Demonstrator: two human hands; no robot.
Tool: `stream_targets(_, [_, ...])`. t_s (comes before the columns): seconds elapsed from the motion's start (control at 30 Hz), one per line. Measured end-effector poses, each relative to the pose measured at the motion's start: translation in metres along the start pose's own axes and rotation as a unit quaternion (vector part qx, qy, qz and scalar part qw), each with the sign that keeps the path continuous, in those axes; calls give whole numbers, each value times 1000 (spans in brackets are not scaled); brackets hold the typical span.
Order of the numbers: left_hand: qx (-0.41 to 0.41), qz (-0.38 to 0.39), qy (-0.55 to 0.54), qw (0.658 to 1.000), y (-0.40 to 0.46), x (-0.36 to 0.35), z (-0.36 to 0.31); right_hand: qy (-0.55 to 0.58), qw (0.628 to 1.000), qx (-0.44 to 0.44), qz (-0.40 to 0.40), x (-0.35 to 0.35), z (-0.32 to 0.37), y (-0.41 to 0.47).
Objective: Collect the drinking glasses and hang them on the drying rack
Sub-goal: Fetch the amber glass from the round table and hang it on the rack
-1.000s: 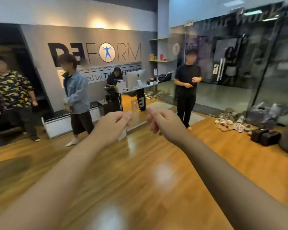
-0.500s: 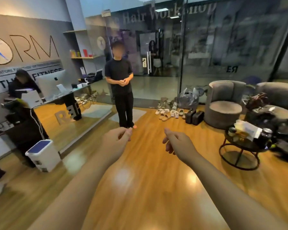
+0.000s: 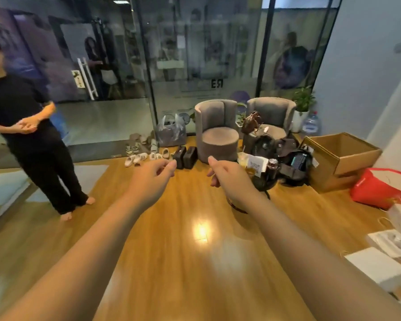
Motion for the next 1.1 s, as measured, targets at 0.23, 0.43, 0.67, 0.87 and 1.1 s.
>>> stream_targets(0.23, [-89, 93, -60, 990, 190, -134, 6, -40, 991, -79, -104, 74, -68, 142])
stream_targets(0.43, [-113, 139, -101, 979, 296, -270, 5, -29, 981, -126, -143, 128, -143, 251])
stream_targets(0.67, [-50, 146, -126, 980, 416, -405, 32, 4, 975, -189, -113, 172, -252, 383])
stream_targets(0.87, [-8, 149, -129, 980, 504, -510, 77, -16, 968, -242, -62, 188, -338, 491])
stream_targets(1.1, [-33, 188, -114, 975, 582, -655, 150, -36, 959, -274, -69, 172, -443, 608])
Point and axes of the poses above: each hand's wrist, its own y-axis towards the middle knuckle, its own x-axis out of the back of the hand, z = x × y, the point moved 9 cm from there along y, towards the middle knuckle, and after that the axes turned 13 degrees about -x, right-handed, at the moved point
